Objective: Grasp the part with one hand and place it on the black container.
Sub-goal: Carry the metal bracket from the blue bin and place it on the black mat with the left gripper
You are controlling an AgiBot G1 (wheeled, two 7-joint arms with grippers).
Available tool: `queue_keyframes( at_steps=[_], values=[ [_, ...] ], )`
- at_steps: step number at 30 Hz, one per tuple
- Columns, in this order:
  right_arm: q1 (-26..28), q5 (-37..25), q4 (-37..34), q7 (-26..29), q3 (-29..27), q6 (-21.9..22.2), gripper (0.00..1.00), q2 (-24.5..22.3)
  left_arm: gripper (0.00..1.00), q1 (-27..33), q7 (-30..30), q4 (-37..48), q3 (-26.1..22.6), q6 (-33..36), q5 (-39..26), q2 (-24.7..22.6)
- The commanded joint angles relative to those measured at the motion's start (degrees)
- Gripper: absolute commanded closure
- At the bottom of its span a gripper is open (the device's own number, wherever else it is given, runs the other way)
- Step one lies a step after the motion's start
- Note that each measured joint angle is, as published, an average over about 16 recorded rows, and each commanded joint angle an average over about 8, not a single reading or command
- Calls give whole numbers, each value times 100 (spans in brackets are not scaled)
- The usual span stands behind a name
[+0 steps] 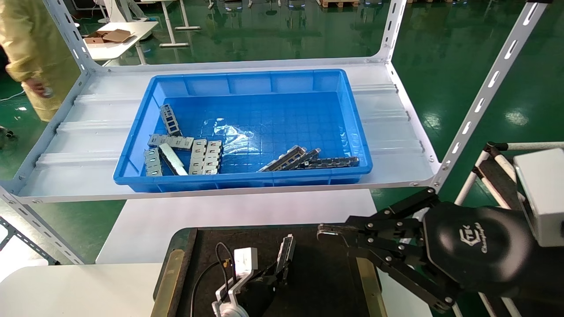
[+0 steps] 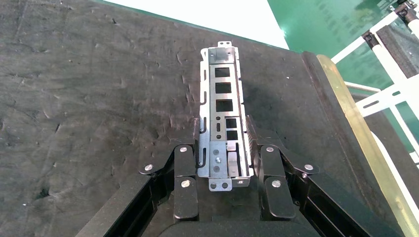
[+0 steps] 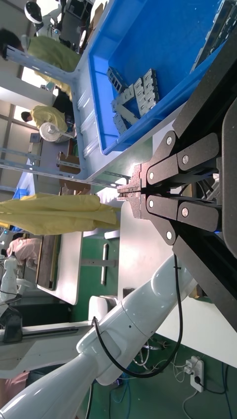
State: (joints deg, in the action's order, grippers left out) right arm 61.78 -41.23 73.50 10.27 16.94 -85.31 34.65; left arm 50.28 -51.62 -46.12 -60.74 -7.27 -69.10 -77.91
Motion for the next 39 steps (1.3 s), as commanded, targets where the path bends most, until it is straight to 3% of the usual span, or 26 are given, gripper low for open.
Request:
queue_keyframes(
  at_steps=[1,4,5,7,28,39],
  values=[
    [0,0,0,0,1,0,45,0,57,26,-51,-7,-119,-64,82,-1],
    [0,1,0,-1,2,1,9,-1,19,65,-107,-18,-282,-147,197,0],
    [0,1,0,-1,2,1,2,-1,10,77,-123,-19,-335,-174,236,1],
    [1,2,0,-1,3,1,0,-1,0,101,-151,-18,-436,-227,307,1],
    [2,6,0,-5,9,4,0,-4,0,398,-248,-182,-1244,-622,765,73],
    [3,9,0,-6,12,5,0,-5,0,682,-64,-902,-1349,-42,179,764]
  ],
)
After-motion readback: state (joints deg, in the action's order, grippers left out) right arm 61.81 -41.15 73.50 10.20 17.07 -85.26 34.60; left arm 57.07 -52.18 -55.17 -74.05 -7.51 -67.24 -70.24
